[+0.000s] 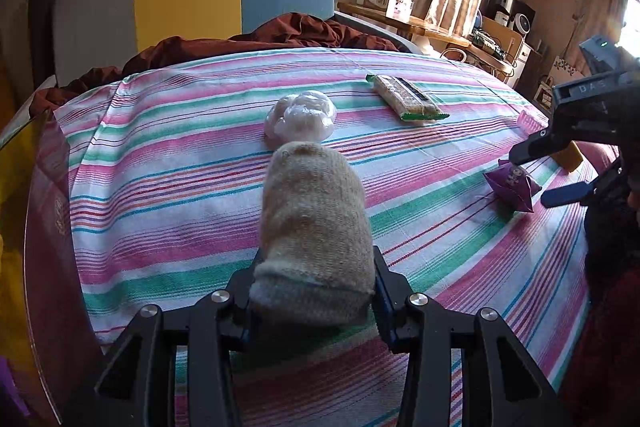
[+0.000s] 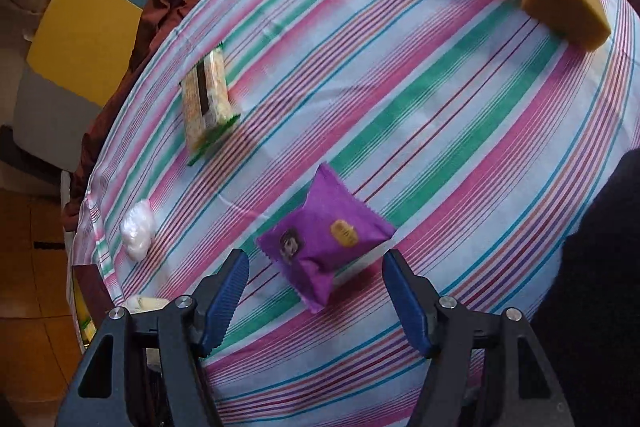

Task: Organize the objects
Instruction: 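Hold the sock with the left tool while the right tool grasps the purple snack bag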

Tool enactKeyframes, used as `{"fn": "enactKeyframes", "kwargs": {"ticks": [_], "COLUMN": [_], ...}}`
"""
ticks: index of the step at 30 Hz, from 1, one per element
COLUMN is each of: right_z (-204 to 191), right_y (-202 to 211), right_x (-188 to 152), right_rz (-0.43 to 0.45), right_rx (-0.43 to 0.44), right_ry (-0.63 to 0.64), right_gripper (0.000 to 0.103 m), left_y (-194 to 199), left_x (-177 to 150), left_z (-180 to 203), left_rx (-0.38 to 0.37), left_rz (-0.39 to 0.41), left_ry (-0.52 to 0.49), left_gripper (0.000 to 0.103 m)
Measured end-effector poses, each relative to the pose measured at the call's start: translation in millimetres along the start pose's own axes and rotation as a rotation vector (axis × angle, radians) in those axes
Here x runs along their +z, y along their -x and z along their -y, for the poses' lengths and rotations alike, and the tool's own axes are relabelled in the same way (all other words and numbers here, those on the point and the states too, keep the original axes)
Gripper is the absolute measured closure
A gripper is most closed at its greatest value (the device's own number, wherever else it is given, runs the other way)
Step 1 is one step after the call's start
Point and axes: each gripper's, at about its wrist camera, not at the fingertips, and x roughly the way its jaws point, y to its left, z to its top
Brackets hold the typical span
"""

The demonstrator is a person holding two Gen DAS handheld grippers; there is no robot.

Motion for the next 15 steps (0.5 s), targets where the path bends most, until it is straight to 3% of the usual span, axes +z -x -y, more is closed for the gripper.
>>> {"fn": "enactKeyframes", "kwargs": {"ticks": [1, 5, 6, 7, 8, 15], "right_z": [-1, -6, -13, -19, -24, -55], "right_y": [1, -14, -14, -15, -18, -30], "right_x": [1, 7, 8, 9, 8, -4], "right_rz": [0.038, 0.052, 0.066, 0.079, 0.083, 0.086], "right_rx": [0.030, -0.020, -0.047, -0.084, -0.120, -0.244], "right_ry": [-0.008, 0.038, 0.090, 0.143, 0.175, 0.396], "right_gripper": [0.033, 0.033, 0.037, 0.056, 0.063, 0.064], "left_y": [0, 1, 1, 1, 1, 1], "left_x": [0, 0, 0, 0, 0, -1], "left_z": [0, -1, -1, -2, -1, 0], "left_rx": [-0.003, -0.008, -0.010, -0.011, -0.010, 0.003], "left_rz": [0.000, 0.001, 0.000, 0.001, 0.001, -0.001], "left_ry": [0.002, 0.005, 0.006, 0.007, 0.005, -0.005], "left_gripper": [0.058, 0.058, 0.058, 0.058, 0.058, 0.058]}}
